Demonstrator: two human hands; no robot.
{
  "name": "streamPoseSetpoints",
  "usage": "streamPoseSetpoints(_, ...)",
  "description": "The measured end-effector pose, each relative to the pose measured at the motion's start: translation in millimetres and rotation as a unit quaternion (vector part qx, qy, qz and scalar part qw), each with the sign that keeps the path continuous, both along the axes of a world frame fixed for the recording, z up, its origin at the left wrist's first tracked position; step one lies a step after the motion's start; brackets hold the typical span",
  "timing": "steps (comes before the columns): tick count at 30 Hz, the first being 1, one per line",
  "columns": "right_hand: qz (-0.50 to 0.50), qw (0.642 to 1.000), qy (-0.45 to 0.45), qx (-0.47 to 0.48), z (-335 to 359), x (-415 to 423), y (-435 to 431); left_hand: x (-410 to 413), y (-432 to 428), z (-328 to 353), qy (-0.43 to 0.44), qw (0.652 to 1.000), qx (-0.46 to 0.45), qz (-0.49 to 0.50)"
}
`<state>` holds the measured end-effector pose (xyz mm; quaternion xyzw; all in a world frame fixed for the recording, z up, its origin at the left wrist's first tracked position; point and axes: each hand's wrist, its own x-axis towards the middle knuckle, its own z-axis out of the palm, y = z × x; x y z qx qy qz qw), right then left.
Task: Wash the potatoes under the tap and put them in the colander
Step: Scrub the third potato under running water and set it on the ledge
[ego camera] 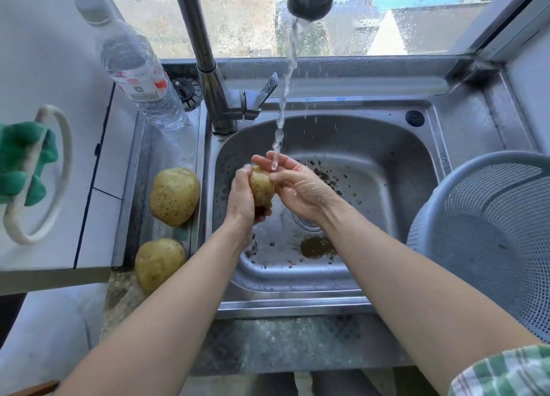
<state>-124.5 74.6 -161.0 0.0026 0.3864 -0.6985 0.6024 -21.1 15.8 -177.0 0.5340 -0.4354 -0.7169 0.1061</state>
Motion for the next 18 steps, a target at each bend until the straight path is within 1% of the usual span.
streamPoseSetpoints(2,-0.005,0.999,0.040,0.008,0.2,2.5,0.3,0.7,-1.2,-1.0,-0.012,1.000,-0.009,-0.014)
streamPoseSetpoints(5,-0.050,0.990,0.124,0.048,-1.8,8.8,-6.4,0.1,1.4,3.6,-0.023,0.999,-0.020,-0.037)
streamPoseSetpoints(8,-0.063,0.969,0.214,0.104,-7.4,10.6,-9.3,-1.9,0.3,7.2,-0.050,0.997,-0.028,-0.050)
streamPoseSetpoints(10,-0.067,0.954,0.259,0.139,-11.1,10.3,-7.4,-3.3,-0.7,7.4,-0.075,0.995,-0.027,-0.057)
streamPoseSetpoints(12,-0.035,0.955,0.272,0.113,-10.6,12.0,-3.2,-4.7,-0.7,8.7,-0.101,0.993,-0.015,-0.062)
streamPoseSetpoints(14,0.036,0.953,0.290,0.081,-9.1,15.4,0.6,-4.7,-0.6,10.4,-0.119,0.990,-0.011,-0.069)
streamPoseSetpoints(15,0.057,0.948,0.301,0.084,-9.5,16.8,1.0,-4.9,-1.2,9.6,-0.125,0.989,-0.021,-0.075)
streamPoseSetpoints(16,0.052,0.945,0.308,0.102,-10.6,17.4,-0.2,-4.5,-1.5,8.3,-0.122,0.988,-0.039,-0.080)
streamPoseSetpoints(18,-0.004,0.941,0.293,0.169,-10.6,16.3,-6.4,-5.7,-1.1,7.1,-0.088,0.989,-0.083,-0.090)
